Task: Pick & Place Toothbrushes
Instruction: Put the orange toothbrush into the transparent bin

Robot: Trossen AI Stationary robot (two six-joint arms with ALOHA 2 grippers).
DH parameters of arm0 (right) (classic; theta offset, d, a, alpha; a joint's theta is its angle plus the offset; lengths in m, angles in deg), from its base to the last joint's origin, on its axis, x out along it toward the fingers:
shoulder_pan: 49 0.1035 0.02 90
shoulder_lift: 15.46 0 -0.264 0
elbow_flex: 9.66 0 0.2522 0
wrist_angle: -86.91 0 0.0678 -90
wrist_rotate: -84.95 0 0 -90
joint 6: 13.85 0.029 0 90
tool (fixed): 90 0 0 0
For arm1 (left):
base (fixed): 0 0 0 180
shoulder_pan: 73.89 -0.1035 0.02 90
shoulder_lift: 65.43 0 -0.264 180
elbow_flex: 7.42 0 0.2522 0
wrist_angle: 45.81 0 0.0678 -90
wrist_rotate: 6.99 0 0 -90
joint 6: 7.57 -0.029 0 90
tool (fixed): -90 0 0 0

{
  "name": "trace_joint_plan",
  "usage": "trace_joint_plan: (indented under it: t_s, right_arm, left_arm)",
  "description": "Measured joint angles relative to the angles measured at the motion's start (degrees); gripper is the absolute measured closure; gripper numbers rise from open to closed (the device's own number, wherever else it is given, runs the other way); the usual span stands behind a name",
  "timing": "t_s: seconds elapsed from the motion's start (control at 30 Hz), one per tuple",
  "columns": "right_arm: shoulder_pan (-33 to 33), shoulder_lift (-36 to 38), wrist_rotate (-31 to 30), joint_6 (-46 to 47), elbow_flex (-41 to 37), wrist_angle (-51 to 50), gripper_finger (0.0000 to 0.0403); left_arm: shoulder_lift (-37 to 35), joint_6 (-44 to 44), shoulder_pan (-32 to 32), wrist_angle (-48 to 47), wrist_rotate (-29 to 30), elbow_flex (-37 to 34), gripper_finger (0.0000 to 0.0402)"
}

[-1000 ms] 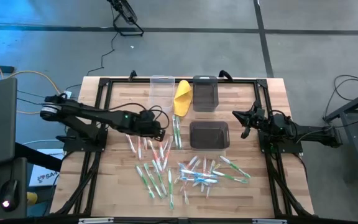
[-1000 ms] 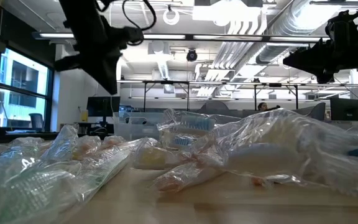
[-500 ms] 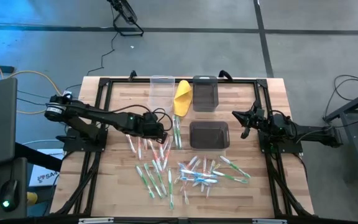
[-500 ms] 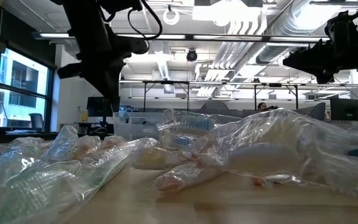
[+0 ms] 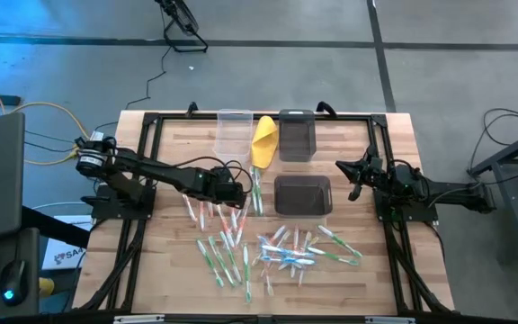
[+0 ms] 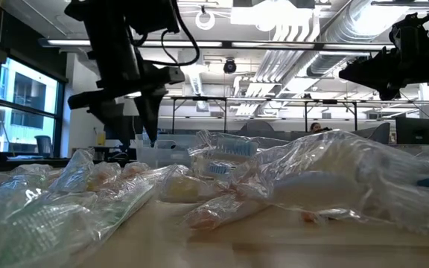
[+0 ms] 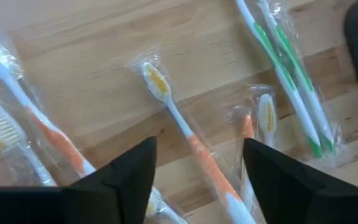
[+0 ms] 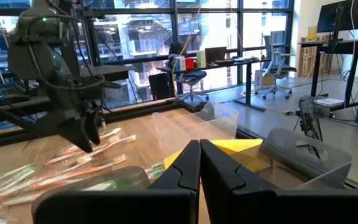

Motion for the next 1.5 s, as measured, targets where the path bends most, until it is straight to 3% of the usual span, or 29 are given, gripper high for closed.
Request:
trace_joint_plan:
  t_s: [0.27,0.4,1.23,1.5]
  right_arm:
    - [0.0,0.0,0.0,0.0,0.0,0.0,0.04]
    - [0.0,0.0,0.0,0.0,0.0,0.0,0.04]
    - [0.0,-0.8,-0.1,0.0,0.0,0.6,0.04]
    - [0.0,-1.2,-0.1,0.0,0.0,0.6,0.04]
  left_arm:
    - [-0.1,-6.0,0.0,5.0,0.2,0.0,0.0142]
    - [-0.1,-0.1,-0.4,4.6,2.5,0.0,0.0142]
    - [10.1,5.0,-0.4,5.8,3.8,-0.5,0.0142]
    - [10.1,4.8,-0.4,5.7,3.8,-0.5,0.0189]
